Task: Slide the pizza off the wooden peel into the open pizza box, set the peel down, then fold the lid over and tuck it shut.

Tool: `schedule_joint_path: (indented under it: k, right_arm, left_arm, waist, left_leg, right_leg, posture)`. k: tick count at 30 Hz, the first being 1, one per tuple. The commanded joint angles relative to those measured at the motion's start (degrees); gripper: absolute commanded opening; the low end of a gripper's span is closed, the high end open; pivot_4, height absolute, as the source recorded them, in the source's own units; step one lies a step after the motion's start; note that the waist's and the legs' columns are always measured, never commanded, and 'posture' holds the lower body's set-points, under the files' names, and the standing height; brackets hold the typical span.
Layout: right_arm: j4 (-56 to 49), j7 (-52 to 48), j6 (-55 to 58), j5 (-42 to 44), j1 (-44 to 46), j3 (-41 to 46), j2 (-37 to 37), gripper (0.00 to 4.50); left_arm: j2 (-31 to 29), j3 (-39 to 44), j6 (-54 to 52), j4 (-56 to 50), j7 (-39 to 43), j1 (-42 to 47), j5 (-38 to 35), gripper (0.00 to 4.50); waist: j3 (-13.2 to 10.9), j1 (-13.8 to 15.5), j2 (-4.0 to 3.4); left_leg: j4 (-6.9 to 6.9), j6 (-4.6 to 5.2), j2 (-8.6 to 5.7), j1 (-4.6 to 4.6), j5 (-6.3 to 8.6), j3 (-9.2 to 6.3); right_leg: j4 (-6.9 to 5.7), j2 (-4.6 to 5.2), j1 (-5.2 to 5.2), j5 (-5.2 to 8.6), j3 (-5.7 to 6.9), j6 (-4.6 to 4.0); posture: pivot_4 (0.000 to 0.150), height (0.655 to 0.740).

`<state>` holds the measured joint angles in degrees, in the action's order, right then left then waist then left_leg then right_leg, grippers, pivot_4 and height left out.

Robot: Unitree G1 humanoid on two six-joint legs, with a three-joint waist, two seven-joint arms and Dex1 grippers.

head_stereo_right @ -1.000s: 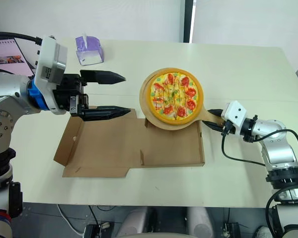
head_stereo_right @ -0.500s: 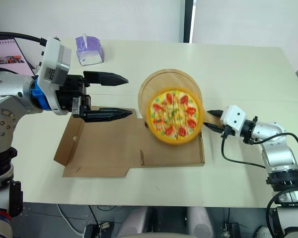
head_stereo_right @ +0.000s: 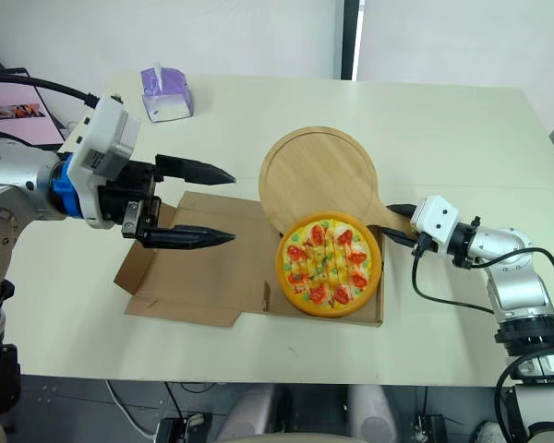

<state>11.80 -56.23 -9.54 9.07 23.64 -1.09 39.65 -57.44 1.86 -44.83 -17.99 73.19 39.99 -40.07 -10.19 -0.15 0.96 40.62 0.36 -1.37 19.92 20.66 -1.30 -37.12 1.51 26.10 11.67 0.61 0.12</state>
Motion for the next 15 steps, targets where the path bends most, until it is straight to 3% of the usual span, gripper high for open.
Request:
schedule_joint_path:
  k: [1,15]
  right_arm:
    - [-0.8,0.7,-2.3,1.5,2.2,2.7,0.1,1.61]
    - [3.0,3.0,-4.7,-0.1,4.6,2.9,-0.3,1.61]
  left_arm:
    - [-1.8,-0.3,2.4,-2.4,2.4,-0.2,0.8,4.50]
    - [-3.1,-0.5,3.7,-1.0,5.8,1.5,1.7,4.50]
  waist:
    - [0.0,0.0,0.00]
    - [0.0,0.0,0.00]
  left_leg:
    - [0.00,0.00,0.00,0.00,0.00,0.00]
    - [0.07,0.02,0.02,0.01,0.01,0.01]
  right_leg:
    - [0.00,0.00,0.00,0.00,0.00,0.00]
    - [-0.03,-0.04,-0.02,0.00,-0.01,0.00]
  posture:
    - [0.150,0.7400]
    - [0.150,0.7400]
